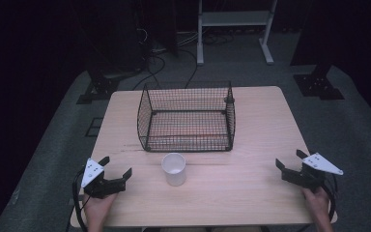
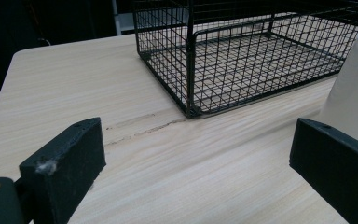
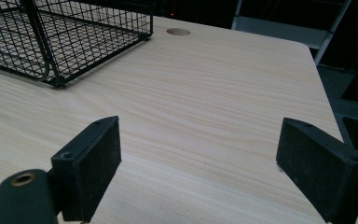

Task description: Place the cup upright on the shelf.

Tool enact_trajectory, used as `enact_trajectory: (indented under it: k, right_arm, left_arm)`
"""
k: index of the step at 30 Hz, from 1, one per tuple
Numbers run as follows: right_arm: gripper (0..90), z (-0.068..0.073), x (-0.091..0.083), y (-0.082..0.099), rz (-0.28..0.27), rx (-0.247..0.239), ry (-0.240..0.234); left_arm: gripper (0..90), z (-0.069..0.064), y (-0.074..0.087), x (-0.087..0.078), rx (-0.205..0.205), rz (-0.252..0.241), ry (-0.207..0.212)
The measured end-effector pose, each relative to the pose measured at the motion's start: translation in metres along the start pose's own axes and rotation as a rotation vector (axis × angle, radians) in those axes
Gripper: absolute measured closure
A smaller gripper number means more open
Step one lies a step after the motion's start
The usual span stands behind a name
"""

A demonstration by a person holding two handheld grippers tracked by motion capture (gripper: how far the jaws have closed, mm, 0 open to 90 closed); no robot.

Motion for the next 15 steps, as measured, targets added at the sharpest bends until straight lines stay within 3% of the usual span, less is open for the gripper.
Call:
enact_trajectory:
  k: [15]
  right_arm:
    - [13.1,0.0006,0.0002,0.0002,0.004,-0.003,0.000]
  left_arm:
    - [2.6,-0.0014,-0.0018,-0.0013,0.008,-0.010,0.010]
Point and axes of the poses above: each handheld gripper's, and its own axes: x roughly forward along the jaws, y roughly out of its underside, z roughly to its left, the point moved 9 cm from there along x, roughly forward along the jaws, and after that the axes turned 14 degrees about -y, right-handed, at the moved point
